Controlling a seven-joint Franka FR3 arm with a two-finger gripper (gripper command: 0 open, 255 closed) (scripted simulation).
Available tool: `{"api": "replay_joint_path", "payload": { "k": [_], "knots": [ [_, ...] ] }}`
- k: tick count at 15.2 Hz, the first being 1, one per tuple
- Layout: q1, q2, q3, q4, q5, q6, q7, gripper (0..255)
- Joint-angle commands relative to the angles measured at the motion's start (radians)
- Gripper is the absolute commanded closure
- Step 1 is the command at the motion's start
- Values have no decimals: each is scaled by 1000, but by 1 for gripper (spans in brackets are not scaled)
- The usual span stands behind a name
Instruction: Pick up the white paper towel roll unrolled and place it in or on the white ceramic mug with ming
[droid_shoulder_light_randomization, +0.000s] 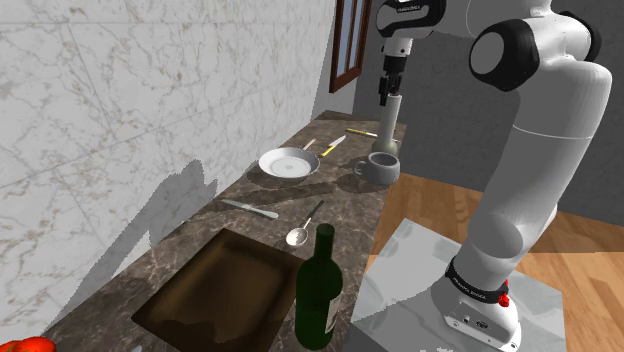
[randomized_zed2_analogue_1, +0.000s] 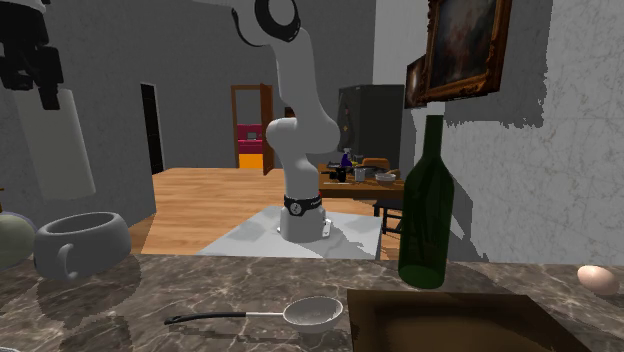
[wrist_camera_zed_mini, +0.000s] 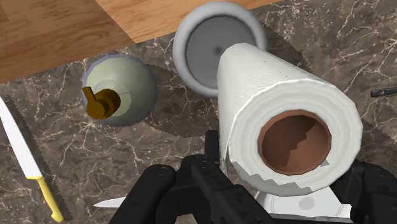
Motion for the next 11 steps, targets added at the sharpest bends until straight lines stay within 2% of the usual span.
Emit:
{"api": "replay_joint_path", "payload": {
  "k": [1,11],
  "knots": [
    [0,-1,0,-28,0,28,-2,255],
    [4,-3,2,-155,0,152,-5,255]
  ]
}}
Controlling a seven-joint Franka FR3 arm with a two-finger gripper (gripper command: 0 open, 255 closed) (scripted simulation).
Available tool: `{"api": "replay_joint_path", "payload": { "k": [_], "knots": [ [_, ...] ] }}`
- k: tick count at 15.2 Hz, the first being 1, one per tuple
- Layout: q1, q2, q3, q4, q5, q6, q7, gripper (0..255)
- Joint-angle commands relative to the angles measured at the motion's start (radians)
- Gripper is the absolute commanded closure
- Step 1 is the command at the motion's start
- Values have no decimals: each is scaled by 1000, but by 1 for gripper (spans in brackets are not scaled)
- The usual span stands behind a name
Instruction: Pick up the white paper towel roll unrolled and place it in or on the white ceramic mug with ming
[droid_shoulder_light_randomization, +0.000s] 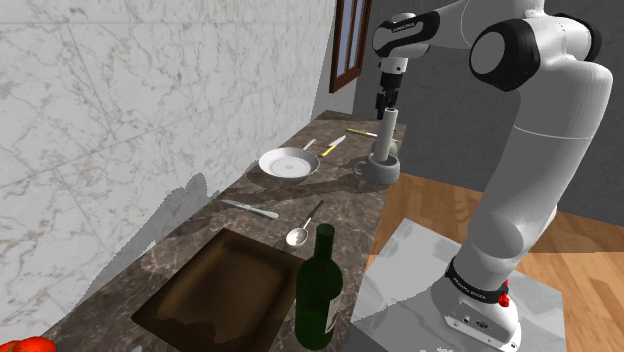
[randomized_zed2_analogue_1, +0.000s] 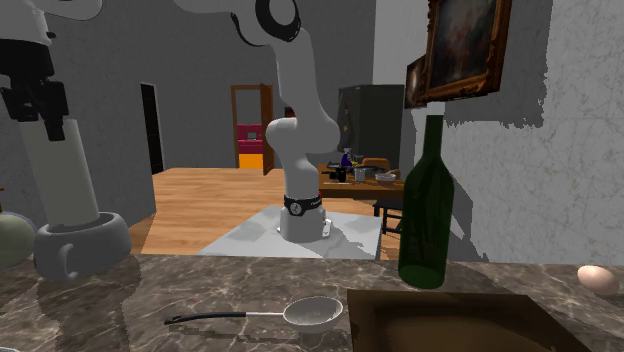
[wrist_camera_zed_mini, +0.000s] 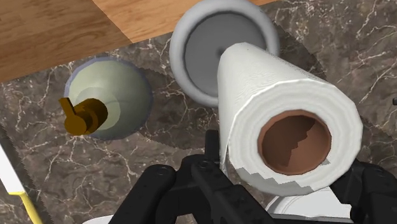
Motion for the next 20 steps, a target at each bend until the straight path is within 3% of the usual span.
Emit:
{"api": "replay_joint_path", "payload": {
  "k": [1,7,8,13,17,20],
  "knots": [
    [0,-1,0,-9,0,8,-1,255],
    [0,-1,0,-9,0,8,-1,255],
    [0,-1,0,-9,0,8,-1,0],
    [0,-1,0,-9,0,8,-1,0],
    [-7,13,-4,136,4,-123,-3,0],
    [-8,13,-4,136,4,-123,-3,0]
  ]
}}
